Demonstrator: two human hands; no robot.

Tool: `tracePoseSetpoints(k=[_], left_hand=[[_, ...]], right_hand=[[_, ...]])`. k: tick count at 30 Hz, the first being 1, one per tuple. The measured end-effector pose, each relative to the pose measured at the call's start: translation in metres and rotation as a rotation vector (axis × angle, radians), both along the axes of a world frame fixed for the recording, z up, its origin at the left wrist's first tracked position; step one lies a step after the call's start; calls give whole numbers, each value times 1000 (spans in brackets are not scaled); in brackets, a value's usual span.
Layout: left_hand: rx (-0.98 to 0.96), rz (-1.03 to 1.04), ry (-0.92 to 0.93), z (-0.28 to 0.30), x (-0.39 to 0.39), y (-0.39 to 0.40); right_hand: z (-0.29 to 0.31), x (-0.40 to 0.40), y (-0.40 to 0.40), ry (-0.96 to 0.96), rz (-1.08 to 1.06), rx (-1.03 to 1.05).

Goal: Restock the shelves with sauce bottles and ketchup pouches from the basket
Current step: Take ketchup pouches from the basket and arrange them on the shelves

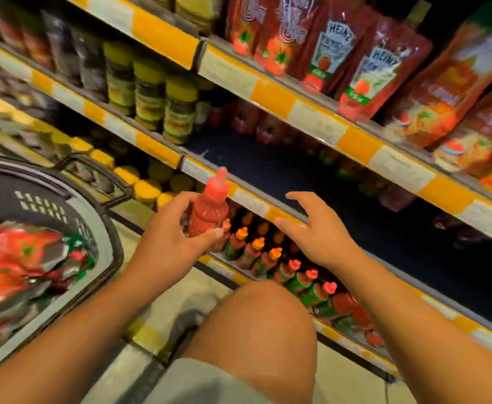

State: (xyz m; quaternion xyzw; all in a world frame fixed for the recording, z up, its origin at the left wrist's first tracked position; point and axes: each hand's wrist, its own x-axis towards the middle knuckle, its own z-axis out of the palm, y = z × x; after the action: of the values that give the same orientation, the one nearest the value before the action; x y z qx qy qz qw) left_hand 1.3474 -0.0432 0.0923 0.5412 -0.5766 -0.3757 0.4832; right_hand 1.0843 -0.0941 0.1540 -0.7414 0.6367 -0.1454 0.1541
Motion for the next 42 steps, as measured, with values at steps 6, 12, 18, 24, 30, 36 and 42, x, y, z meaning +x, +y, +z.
tracePoseSetpoints(k=[6,12,18,24,30,36,42], left_hand=[[210,149,56,-97,10,-26],[331,246,76,-159,-6,-63],[392,318,42,-201,-22,-113],[355,256,-59,-236,-35,-154],[360,211,-176,-257,-44,-170],[320,133,-252,-261,-45,-175],[313,107,-294,-268,-45,-176]], right_hand=[[-39,11,-61,305,74,108],[-71,4,-82,406,94,104],[-83,-8,-84,426,122,55],[-87,-4,-80,448,87,22],[-87,-5,-82,450,109,29],[-88,-6,-83,444,130,19],[-88,-6,-83,435,134,17]])
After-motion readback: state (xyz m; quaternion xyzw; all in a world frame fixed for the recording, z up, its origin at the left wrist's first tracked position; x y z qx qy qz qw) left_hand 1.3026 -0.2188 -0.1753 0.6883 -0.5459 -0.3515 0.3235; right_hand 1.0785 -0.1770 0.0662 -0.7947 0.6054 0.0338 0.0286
